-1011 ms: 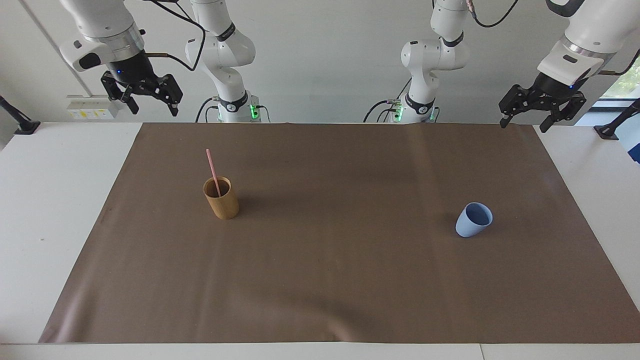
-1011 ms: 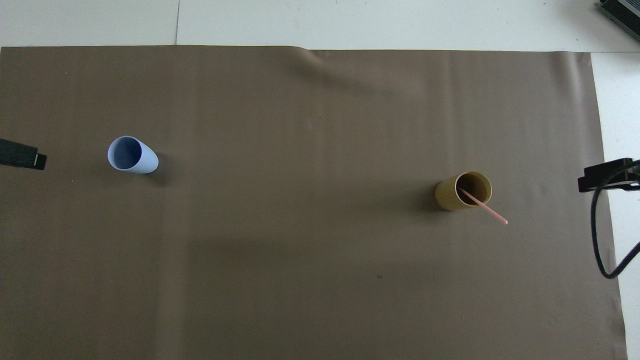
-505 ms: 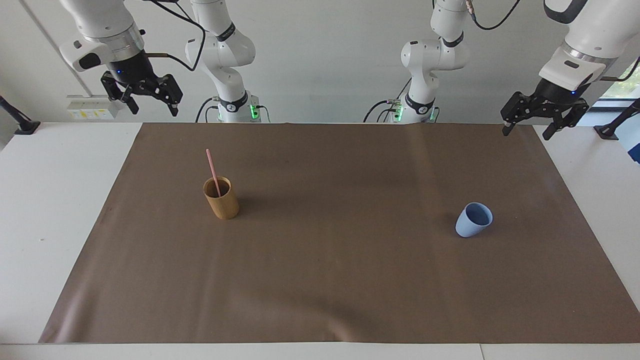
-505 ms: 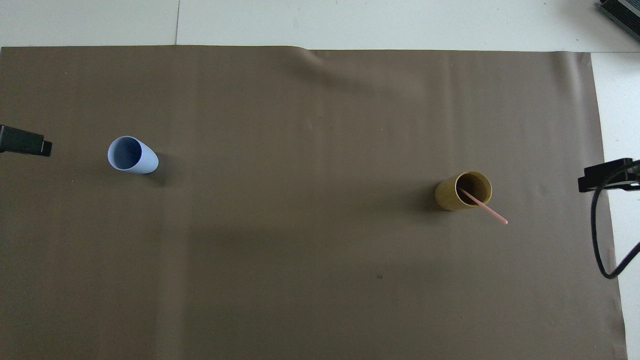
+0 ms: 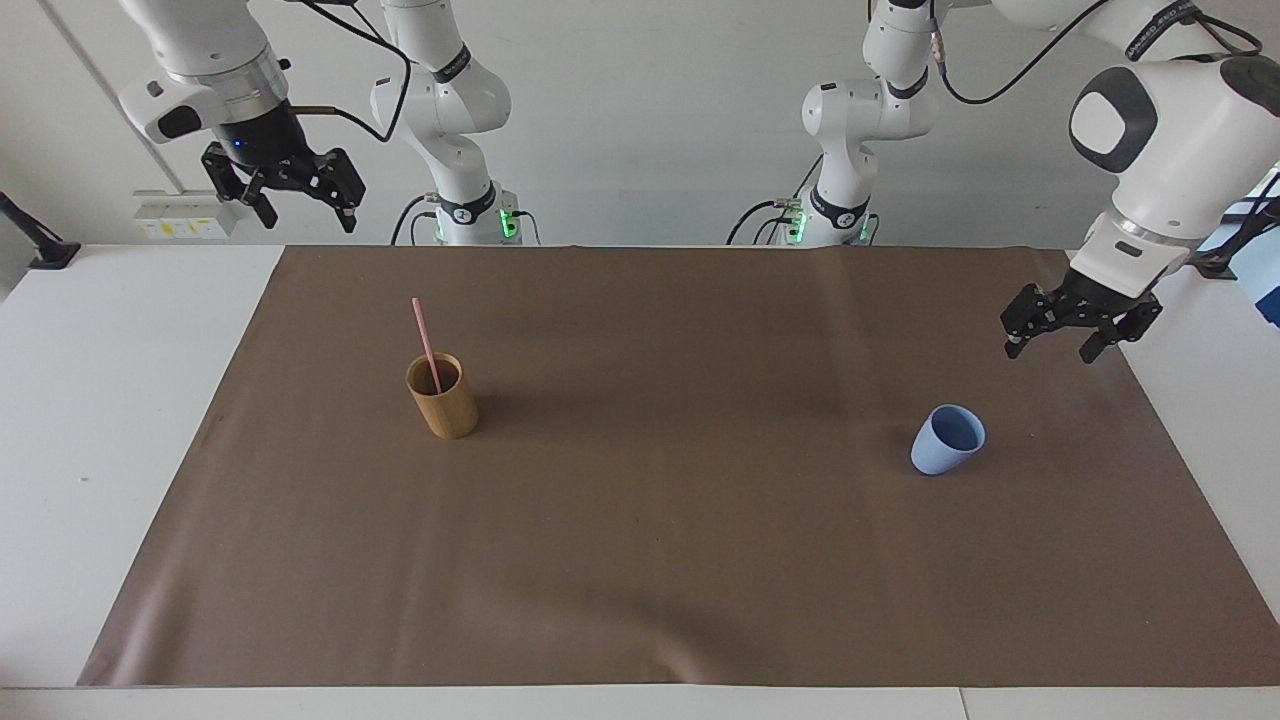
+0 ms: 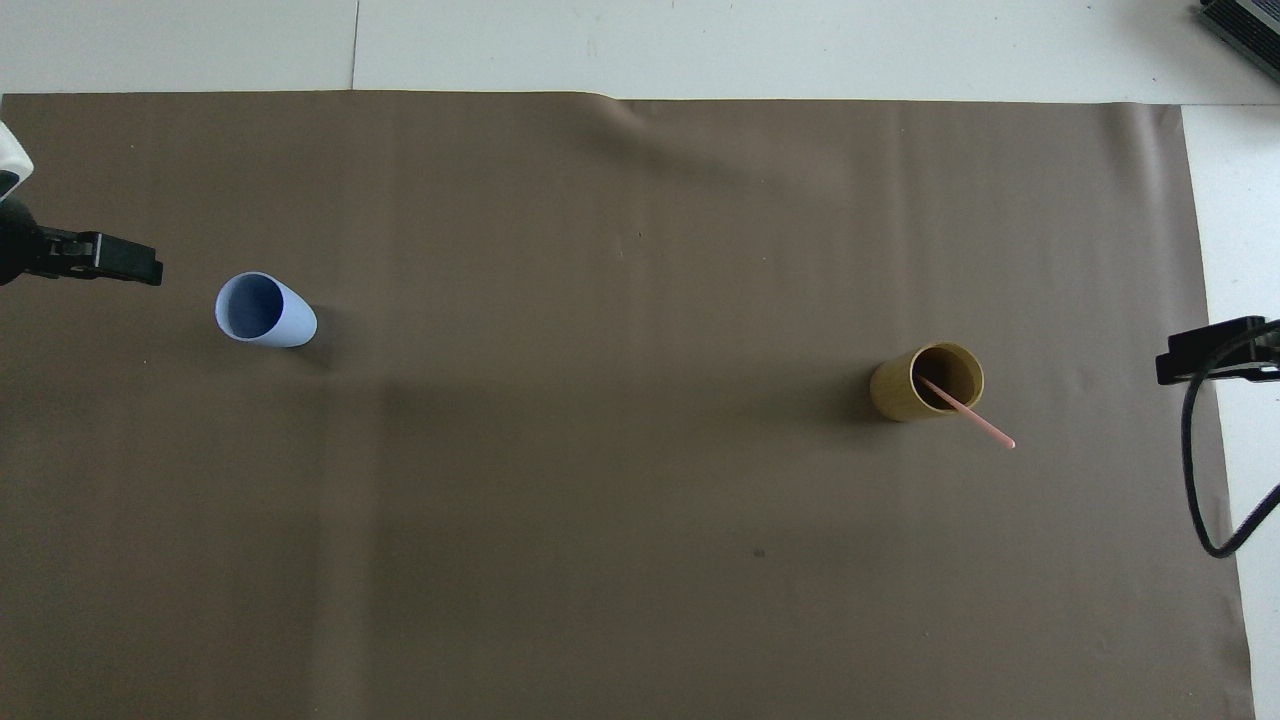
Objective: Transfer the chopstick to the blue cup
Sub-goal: 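Reach the left gripper to the light blue cup and grasp it, then slide the blue cup with the left gripper toward the tan cup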
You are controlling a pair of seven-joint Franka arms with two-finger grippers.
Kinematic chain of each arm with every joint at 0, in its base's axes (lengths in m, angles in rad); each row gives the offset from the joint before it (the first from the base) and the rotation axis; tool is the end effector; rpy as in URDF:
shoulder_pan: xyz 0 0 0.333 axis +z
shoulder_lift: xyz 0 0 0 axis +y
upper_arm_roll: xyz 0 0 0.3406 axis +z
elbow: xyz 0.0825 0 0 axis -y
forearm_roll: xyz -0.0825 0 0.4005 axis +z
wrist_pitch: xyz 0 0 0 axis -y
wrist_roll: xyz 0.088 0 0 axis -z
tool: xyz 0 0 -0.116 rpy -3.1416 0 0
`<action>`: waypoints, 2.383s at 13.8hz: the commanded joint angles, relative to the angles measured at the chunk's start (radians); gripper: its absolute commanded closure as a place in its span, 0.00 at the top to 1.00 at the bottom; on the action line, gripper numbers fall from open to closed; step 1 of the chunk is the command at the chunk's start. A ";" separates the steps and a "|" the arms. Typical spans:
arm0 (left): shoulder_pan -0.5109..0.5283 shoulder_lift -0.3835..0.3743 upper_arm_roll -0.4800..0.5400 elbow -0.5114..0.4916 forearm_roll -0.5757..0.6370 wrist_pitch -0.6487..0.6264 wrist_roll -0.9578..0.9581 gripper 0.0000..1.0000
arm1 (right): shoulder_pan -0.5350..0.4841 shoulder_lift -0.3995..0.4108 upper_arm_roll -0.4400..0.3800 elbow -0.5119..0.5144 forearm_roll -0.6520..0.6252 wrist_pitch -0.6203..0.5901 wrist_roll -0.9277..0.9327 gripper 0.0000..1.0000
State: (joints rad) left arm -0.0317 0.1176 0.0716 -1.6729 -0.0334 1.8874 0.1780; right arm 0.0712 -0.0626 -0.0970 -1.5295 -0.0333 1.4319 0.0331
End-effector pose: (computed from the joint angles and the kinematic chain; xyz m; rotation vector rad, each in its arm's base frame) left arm 0.6292 0.0202 0.5481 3.1180 -0.2032 0.1552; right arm 0.5345 -0.0200 0.6826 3.1124 -0.0975 -0.0548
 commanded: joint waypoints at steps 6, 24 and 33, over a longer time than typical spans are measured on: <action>0.012 0.114 -0.010 -0.154 0.009 0.246 -0.005 1.00 | -0.014 -0.011 0.008 -0.004 -0.005 -0.004 -0.024 1.00; -0.107 0.080 -0.023 -0.212 0.004 0.234 -0.031 0.00 | -0.014 -0.011 0.008 -0.004 -0.005 -0.004 -0.024 1.00; -0.523 0.114 -0.026 -0.219 0.004 0.277 -0.590 0.00 | -0.014 -0.011 0.008 -0.004 -0.005 -0.004 -0.025 1.00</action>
State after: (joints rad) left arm -0.4752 0.2188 0.0253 -1.8786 -0.0359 2.1404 -0.3166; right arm 0.0712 -0.0626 -0.0970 -1.5295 -0.0333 1.4319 0.0330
